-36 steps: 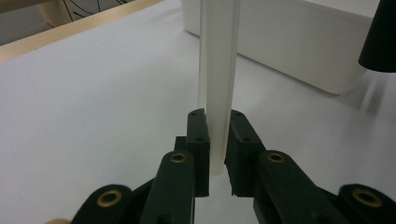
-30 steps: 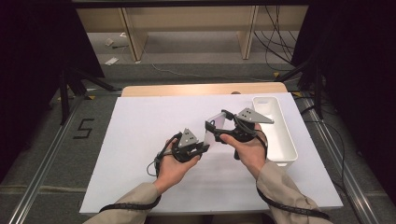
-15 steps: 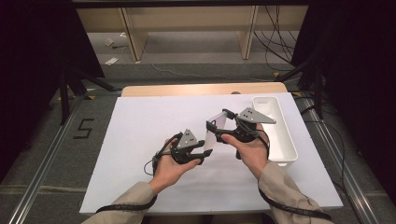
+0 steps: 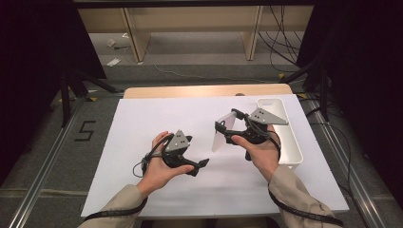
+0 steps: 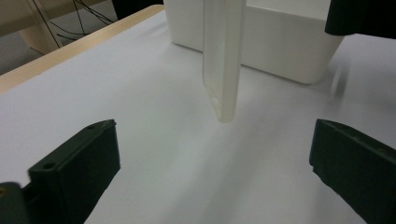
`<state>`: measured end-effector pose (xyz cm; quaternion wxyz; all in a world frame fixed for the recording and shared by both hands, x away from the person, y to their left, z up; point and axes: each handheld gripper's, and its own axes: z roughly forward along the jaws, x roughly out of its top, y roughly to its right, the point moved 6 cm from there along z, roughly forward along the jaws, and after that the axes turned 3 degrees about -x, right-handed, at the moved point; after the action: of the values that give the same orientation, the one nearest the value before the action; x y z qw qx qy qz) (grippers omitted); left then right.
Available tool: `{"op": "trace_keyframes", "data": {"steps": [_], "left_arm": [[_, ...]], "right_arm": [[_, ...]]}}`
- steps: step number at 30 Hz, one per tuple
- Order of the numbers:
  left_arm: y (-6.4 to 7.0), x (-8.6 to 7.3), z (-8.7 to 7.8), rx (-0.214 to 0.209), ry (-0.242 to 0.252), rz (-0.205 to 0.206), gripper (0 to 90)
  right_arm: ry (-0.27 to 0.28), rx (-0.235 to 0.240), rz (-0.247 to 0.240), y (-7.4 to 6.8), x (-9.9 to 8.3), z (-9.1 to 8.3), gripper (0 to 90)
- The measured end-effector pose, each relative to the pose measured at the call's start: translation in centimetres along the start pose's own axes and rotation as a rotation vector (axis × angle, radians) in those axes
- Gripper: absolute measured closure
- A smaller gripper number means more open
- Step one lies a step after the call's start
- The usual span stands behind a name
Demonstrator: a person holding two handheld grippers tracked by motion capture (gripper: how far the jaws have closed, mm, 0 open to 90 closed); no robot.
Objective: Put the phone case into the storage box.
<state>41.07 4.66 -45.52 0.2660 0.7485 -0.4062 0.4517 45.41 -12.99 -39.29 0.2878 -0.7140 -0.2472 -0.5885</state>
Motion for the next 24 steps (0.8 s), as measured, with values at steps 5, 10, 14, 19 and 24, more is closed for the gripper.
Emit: {"op": "trace_keyframes", "data": {"steps": [5,10,14,19,24], "left_arm": [[-0.3,-0.1,-1.0,0.008,0.017,-0.006,0.0],[-0.5,-0.5,-1.8,0.009,0.025,-0.01,0.0],[-0.7,-0.8,-2.2,0.018,0.023,-0.005,0.0],[-0.7,-1.0,-2.6,0.02,0.025,-0.001,0.0],[-1.0,-1.3,-3.1,0.03,0.025,-0.006,0.0]], "right_arm": [[0.013,-0.015,-0.004,0.5,0.3,-0.4,18.1],[0.019,-0.022,0.005,0.9,0.6,-0.8,18.1],[0.031,-0.03,0.004,1.3,0.9,-1.1,18.1],[0.035,-0.042,0.005,1.7,1.1,-1.4,18.1],[0.032,-0.049,0.007,1.9,1.2,-1.5,18.1]]}}
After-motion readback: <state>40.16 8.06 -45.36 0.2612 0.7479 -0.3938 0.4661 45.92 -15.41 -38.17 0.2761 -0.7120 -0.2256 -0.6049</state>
